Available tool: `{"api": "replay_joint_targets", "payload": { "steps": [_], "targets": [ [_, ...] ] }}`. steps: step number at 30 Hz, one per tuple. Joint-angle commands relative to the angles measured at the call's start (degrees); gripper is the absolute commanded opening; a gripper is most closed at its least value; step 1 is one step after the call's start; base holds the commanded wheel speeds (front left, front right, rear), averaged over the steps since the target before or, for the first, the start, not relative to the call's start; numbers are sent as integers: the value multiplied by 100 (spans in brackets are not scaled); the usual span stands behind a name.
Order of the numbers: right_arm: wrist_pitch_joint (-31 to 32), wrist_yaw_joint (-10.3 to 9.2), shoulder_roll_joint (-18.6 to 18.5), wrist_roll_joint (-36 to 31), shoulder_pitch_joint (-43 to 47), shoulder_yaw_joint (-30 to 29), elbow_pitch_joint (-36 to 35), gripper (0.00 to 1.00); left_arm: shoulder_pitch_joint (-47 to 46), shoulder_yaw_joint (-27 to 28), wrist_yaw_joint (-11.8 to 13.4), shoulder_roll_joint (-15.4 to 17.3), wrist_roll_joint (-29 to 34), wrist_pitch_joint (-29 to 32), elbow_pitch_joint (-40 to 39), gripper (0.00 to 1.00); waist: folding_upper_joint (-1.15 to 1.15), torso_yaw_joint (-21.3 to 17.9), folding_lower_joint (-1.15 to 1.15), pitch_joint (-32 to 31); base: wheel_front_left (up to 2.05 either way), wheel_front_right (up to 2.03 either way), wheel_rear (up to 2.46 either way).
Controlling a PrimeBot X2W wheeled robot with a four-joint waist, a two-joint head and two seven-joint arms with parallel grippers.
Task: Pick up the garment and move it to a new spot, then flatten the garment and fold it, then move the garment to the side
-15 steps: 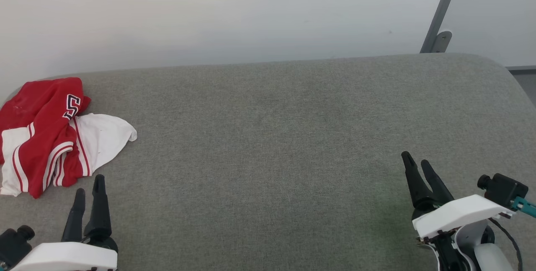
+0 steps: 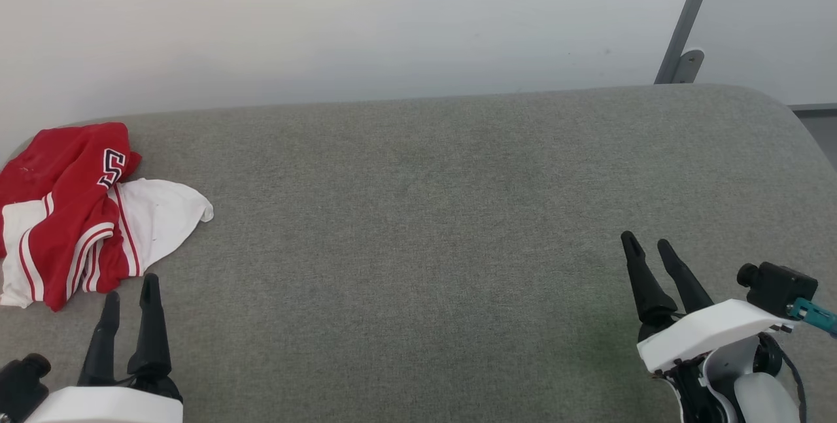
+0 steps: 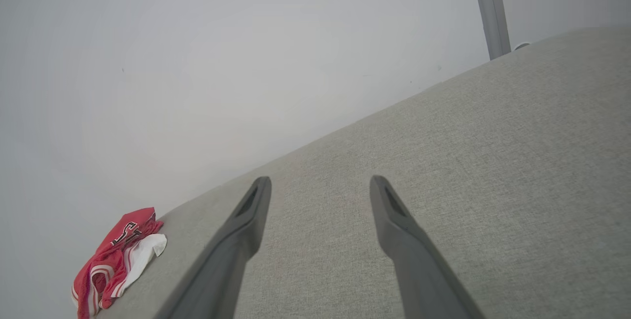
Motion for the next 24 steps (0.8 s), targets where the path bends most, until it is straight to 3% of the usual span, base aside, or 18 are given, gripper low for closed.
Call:
{"api": "replay_joint_targets", "payload": {
  "steps": [1, 24],
  "targets": [
    [-64, 0, -30, -139, -97, 29, -55, 100, 49, 16, -38, 64, 182, -62, -83, 100, 0, -1, 0, -2, 0, 0, 0],
    [-245, 0, -90, -1163, -124, 167, -112, 100, 293, -62, -127, 275, 1106, -376, -273, 100, 0, -28, 0, -30, 0, 0, 0]
  ]
}}
